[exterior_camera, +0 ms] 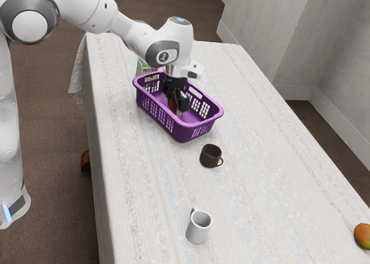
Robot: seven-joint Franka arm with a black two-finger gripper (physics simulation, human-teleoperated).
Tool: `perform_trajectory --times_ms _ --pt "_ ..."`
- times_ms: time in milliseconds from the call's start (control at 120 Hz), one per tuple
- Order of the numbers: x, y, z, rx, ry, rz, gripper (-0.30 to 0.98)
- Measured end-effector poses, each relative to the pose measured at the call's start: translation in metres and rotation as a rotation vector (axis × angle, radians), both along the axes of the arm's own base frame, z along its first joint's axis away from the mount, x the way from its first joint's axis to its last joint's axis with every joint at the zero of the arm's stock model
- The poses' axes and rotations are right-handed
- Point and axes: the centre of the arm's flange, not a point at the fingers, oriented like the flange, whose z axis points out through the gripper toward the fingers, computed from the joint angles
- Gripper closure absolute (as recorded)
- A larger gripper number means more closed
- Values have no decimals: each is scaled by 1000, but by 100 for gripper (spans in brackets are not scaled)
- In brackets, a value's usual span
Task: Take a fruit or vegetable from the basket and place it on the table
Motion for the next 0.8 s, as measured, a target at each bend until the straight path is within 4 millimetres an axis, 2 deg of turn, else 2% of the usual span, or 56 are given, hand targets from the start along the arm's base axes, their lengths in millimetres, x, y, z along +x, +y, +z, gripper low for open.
perform_trajectory --times_ms 117,242,333,417,458,500,583,633,700,800 --pt "-1 8 3 11 -10 22 39" --pt "5 6 34 84 -55 -8 37" --pt "21 -18 72 140 -119 -70 38" --pt "39 -42 126 213 -201 -135 40" --pt "50 -49 148 248 -234 -154 40" --pt "65 -51 160 278 -253 -164 40" --pt "103 -52 168 320 -273 -175 40" --pt "120 -42 167 337 -276 -165 40" --pt "128 -22 165 350 -273 -140 40" --pt "130 2 157 356 -254 -112 40"
